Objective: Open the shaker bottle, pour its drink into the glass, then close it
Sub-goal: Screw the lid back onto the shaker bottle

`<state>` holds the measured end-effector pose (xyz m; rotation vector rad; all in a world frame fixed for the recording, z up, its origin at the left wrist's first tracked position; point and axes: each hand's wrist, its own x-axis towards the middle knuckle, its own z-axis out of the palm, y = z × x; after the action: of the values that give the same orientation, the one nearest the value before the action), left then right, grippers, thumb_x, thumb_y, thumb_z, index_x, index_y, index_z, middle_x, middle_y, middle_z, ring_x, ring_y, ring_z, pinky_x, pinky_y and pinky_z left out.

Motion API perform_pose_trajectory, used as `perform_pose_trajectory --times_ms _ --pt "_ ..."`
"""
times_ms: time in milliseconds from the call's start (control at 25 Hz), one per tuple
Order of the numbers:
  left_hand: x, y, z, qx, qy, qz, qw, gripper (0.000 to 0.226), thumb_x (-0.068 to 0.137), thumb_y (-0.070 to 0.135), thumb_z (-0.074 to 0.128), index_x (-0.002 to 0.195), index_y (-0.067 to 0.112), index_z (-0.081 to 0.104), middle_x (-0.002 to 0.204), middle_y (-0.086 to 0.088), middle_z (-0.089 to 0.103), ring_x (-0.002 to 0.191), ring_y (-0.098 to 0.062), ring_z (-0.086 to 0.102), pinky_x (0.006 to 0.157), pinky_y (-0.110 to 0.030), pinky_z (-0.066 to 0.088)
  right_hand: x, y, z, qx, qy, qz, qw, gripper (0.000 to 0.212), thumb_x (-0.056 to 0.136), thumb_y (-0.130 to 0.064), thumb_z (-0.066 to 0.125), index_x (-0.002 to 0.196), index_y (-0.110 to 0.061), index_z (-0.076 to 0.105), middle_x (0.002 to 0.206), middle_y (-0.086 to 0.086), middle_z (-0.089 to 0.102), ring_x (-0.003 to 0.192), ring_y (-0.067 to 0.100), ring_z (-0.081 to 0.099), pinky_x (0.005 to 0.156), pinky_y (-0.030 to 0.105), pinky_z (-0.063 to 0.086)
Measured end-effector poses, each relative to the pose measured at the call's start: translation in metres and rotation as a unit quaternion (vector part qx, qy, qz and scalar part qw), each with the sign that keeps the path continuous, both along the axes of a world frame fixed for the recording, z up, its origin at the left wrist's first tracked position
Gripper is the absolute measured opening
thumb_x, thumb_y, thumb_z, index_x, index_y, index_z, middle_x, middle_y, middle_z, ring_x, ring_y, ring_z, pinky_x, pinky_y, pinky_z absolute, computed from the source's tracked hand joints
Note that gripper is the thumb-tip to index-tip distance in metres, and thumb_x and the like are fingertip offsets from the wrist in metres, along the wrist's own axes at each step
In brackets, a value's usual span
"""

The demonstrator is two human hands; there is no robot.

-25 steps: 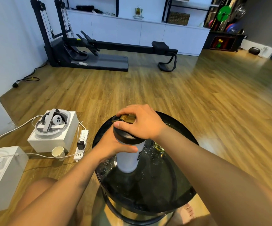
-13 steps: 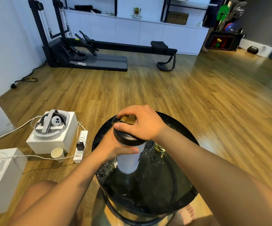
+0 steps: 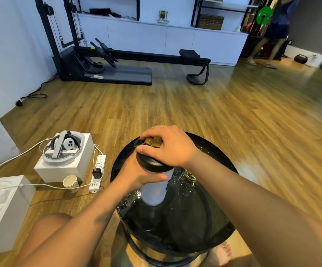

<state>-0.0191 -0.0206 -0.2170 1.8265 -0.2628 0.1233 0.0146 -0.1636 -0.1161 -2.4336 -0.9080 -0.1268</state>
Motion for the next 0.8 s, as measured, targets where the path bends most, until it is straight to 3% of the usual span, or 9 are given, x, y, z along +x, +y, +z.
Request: perform_pose_trajectory --times_ms 200,320,800 --pt "-0.001 -0.002 -0.008 -0.018 0.007 0.036 0.999 0.087 0.047 0.040 0.095 0.125 0.030 0.060 0.120 0.012 0.072 0.115 -0.005 0.066 0.096 -0.038 0.055 -0.003 0.001 0.000 -0.002 -0.008 -0.007 1.000 0.035 0.082 -0.061 0.059 0.105 -0.037 0.069 0.106 -0.015 0.068 0.101 0.010 0.060 0.085 0.039 0.048" --pt "-0.003 -0.005 -0.011 -0.019 0.012 0.057 0.998 0.090 0.048 0.038 0.097 0.128 0.028 0.059 0.121 0.008 0.072 0.116 -0.009 0.066 0.098 -0.047 0.055 -0.004 0.001 -0.002 0.000 -0.012 -0.013 1.000 0.034 0.082 -0.061 0.059 0.104 -0.037 0.069 0.105 -0.015 0.068 0.100 0.010 0.060 0.084 0.039 0.049" --pt "-0.008 -0.018 -0.016 -0.051 0.001 0.126 0.991 0.093 0.047 0.038 0.101 0.127 0.035 0.054 0.119 0.013 0.071 0.114 -0.004 0.066 0.097 -0.043 0.056 -0.001 0.003 -0.005 0.003 -0.018 -0.055 0.998 0.040 0.078 -0.068 0.052 0.104 -0.040 0.066 0.108 -0.016 0.068 0.102 0.012 0.060 0.084 0.041 0.050"
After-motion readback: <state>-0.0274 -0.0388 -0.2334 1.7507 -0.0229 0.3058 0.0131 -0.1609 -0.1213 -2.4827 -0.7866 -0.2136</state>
